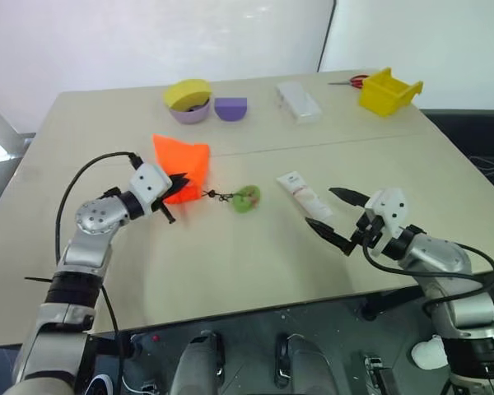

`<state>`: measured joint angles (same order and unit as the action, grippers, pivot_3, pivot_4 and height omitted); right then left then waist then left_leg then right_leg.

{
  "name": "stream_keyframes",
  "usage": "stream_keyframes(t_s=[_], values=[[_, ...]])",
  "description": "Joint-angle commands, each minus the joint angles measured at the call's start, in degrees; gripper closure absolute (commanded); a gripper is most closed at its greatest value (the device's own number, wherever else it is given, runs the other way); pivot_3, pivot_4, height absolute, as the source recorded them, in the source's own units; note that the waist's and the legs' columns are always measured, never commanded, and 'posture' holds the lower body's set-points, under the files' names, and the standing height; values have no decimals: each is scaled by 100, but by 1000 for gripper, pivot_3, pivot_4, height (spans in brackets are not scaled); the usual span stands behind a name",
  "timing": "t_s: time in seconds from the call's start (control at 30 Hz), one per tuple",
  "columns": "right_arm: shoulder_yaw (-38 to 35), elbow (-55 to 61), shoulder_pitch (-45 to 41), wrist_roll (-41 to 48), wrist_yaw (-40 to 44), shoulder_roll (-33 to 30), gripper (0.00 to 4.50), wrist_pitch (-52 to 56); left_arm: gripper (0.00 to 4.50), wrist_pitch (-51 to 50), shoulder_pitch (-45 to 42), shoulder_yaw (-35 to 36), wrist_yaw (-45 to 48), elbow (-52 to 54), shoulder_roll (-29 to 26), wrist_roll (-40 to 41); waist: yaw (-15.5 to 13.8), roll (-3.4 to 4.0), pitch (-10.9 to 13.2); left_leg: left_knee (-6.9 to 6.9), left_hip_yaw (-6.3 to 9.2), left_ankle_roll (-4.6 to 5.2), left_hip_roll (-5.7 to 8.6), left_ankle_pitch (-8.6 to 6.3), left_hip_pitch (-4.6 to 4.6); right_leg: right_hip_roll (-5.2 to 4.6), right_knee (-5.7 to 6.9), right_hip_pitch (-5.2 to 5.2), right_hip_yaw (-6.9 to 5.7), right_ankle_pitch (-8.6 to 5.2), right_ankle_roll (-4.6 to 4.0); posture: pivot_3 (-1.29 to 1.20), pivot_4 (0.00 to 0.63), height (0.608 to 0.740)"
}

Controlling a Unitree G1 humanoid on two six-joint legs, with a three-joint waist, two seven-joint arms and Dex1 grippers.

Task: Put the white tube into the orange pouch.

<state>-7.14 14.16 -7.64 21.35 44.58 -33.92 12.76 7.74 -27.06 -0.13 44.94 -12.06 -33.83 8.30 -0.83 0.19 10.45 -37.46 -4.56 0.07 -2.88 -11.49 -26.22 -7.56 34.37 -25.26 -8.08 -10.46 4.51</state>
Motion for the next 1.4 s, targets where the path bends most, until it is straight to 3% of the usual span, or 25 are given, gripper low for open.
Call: stream_keyframes(t_s=[0.03, 0.3, 0.57, 0.87, 1.13, 1.27, 1.4], values=[[-21, 32, -101, -1, 34, 6, 0, -166, 4447, -738, 66, 245, -26, 1014, -25, 509, 3, 0, 0, -1, 0, 0, 0, 0, 0, 0, -1, 0, 0, 0, 0, 0, 150, 740], [2, -88, -180, -41, 75, 17, 0, -240, 4447, -1892, 285, 412, -33, 2040, -80, 1080, 14, 0, 0, 0, 1, 0, 0, 0, 1, 3, 0, 0, 1, 0, 1, 0, 150, 740], [18, -124, -167, -33, 149, -19, 0, -191, 4447, -1185, 1025, 179, 572, 1702, -598, 613, -13, 1, 1, 11, 1, -15, -7, -9, 12, 16, -5, -2, 10, -2, -4, 0, 150, 740], [197, -334, -226, -407, -95, -150, 0, 293, 4447, -682, 753, -20, 39, 1312, -31, 80, 0, 1, 0, 8, -3, -18, -6, -11, 8, 15, -16, 4, 14, 1, -6, 0, 150, 740], [246, -342, -1125, -476, -1280, 152, 0, 2320, 4447, -663, 679, -131, -60, 1175, 230, 6, 16, 2, 1, 11, -1, -2, -8, -1, 11, 21, -1, -8, 18, 5, -12, 0, 150, 740], [341, -312, -1817, -201, -1506, 143, 0, 4041, 4447, -630, 694, -231, -41, 1163, 348, -37, 2, 2, 1, 8, 0, -3, -9, -1, 11, 21, -2, -7, 19, 9, -18, 0, 150, 740], [502, -281, -2114, -170, -1507, 7, 0, 4676, 4447, -589, 712, -200, -93, 1116, 383, -58, 4, 2, 1, 7, -1, -2, -8, 0, 4, 20, -5, -10, 18, 9, -18, 0, 150, 740]])
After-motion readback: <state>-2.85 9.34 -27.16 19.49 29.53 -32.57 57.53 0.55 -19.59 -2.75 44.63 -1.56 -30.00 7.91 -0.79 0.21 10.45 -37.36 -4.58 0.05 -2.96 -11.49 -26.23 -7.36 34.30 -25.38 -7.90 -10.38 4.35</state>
